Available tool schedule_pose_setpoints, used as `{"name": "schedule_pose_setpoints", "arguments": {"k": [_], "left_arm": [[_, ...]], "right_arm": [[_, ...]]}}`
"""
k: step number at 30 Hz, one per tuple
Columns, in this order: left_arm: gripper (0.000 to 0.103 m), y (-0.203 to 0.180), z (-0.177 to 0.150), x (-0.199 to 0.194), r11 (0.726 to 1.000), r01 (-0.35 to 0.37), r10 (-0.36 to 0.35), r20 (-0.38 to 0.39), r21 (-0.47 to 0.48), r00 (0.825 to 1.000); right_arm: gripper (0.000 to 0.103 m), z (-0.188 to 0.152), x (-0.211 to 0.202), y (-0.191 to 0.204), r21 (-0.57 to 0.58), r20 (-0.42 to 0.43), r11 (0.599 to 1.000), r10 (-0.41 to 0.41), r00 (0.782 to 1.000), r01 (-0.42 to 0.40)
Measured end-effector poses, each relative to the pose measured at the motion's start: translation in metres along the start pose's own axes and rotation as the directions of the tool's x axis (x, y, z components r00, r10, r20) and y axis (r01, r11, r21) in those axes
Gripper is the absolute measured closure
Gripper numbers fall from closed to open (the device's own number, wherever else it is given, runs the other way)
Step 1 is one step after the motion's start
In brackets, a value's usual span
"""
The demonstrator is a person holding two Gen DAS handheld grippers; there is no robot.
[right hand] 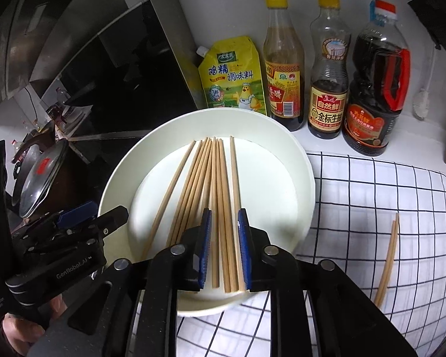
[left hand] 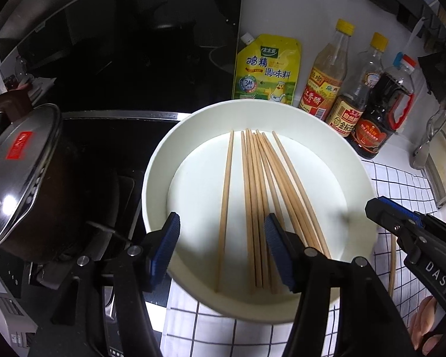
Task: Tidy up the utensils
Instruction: 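Move both grippers back toward the last chopsticks on the mat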
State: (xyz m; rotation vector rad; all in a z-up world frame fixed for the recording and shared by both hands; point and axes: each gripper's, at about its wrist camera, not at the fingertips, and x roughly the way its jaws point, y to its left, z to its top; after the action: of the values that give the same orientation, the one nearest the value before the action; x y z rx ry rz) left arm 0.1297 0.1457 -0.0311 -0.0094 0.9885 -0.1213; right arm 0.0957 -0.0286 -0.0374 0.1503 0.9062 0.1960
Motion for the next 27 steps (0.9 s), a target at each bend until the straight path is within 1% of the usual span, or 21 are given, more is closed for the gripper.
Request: {"name": "schedule_pose_setpoints", "arguments": {"k": [3, 7, 14, 15, 19, 22, 27], "left_arm": [[0.044, -0.005, -0.005, -0.01, 1.0, 0.004, -0.004, 0.011, 0.009, 1.0], [0.044, -0.014, -0.012, -0.022, 1.0, 0.005, -0.006, 0.021, 0.021, 1.0], [0.044, -0.03, -0.024, -0.035, 0.999, 0.01, -0.011, 0.014, 0.034, 1.0], [0.043, -0.032, -0.026, -0.035, 0.999, 0.011, -0.012, 0.012, 0.036, 1.0], [0.042, -0.044, -0.034, -0.039, 0.999, 0.019, -0.019, 0.005, 0.047, 1.0], [0.042, -0.057, -0.039, -0.04, 0.998, 0.028, -0.028, -0.001, 0.06, 1.0], [0.04, -0.081, -0.049, -0.036, 0.994, 0.061, -0.058, -0.03, 0.088, 0.998]], "right_arm": [[0.081, -0.006, -0.01, 0.0, 0.001, 0.01, 1.0, 0.005, 1.0, -0.005], [0.081, -0.015, -0.021, -0.002, 0.0, 0.014, 1.0, 0.008, 1.0, -0.008], [0.079, -0.03, -0.041, -0.01, 0.0, 0.024, 1.0, 0.003, 1.0, -0.003], [0.079, -0.032, -0.044, -0.012, 0.002, 0.026, 1.0, 0.001, 1.0, -0.001], [0.078, -0.043, -0.054, -0.023, 0.016, 0.025, 1.0, -0.01, 1.0, 0.009], [0.074, -0.051, -0.061, -0.037, 0.036, 0.021, 0.999, -0.021, 1.0, 0.02], [0.073, -0.065, -0.07, -0.064, 0.072, 0.009, 0.996, -0.05, 0.999, 0.049]]}}
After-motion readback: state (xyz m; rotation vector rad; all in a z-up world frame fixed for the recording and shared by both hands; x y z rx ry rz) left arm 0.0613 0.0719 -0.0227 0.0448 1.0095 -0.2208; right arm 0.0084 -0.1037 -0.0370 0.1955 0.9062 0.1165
